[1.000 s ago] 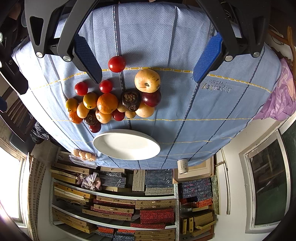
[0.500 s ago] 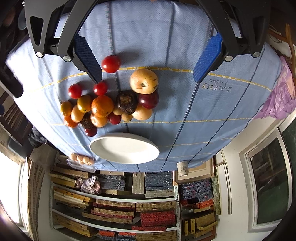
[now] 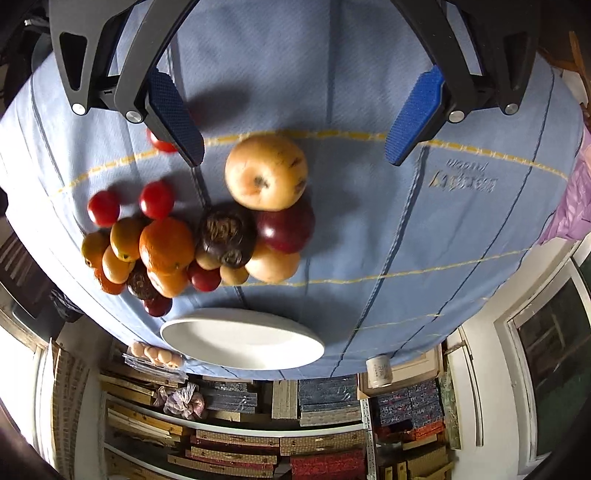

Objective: Organize fruits
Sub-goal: 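Grasp the large pale yellow apple with the left tool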

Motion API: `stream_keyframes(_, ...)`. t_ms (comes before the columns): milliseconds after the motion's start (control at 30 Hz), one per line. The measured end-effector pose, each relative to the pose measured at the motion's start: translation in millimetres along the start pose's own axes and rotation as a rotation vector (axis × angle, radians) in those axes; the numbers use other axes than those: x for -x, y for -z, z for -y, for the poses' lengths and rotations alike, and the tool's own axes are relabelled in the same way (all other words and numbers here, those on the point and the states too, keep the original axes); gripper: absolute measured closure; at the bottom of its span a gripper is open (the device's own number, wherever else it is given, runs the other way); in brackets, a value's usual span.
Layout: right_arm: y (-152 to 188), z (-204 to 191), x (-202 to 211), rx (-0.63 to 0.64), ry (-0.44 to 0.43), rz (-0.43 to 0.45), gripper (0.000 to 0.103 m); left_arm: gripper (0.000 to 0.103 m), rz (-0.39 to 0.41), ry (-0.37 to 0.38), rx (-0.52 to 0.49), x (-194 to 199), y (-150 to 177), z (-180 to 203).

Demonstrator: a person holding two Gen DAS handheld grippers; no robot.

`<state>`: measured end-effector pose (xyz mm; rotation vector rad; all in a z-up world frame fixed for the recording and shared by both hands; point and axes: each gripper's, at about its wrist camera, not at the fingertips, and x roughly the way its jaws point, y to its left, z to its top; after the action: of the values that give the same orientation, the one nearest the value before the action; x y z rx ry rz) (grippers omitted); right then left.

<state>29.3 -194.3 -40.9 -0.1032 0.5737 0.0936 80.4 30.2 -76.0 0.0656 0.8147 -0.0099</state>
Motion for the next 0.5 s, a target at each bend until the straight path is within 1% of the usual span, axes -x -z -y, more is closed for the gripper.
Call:
stream_keyframes(33,0,0,-1,0.002,0.001,0.0,0.004,0.01,-0.002,-0.002,0.002,-2,-2,2)
stream_keyframes(67,0,0,-1,0.0,0.002,0.0,0.004,0.021,-0.006,0.002,0.002,-4,-3,3)
stream_keyframes(100,0,0,-1,0.0,0.003,-0.001,0.004,0.027,-0.023,0.008,0.001,-9,-4,3)
stream_keyframes(133,0,1,-2,-0.002,0.005,-0.001,0.004,0.037,-0.038,0.021,0.005,-12,-4,2)
stream_keyframes(167,0,2,-3,-0.005,0.005,-0.001,0.004,0.046,-0.057,0.057,0.018,-16,-4,0)
stream_keyframes(200,1,3,-3,-0.007,0.005,-0.001,0.004,0.049,-0.061,0.071,0.026,-16,-3,0)
stream_keyframes(233,0,4,-4,-0.009,0.005,-0.001,0.004,0.054,-0.05,0.067,0.025,-15,-3,-1)
stream_keyframes(267,0,4,-5,-0.009,0.003,-0.002,0.004,0.056,-0.049,0.064,0.02,-14,-3,-1)
stream_keyframes(400,0,7,-9,-0.014,-0.006,-0.015,0.004,0.056,-0.039,0.069,0.025,-11,-2,-2)
stream_keyframes(500,-3,13,-14,-0.024,-0.017,-0.014,0.004,0.057,-0.018,0.067,0.027,-5,-1,-2)
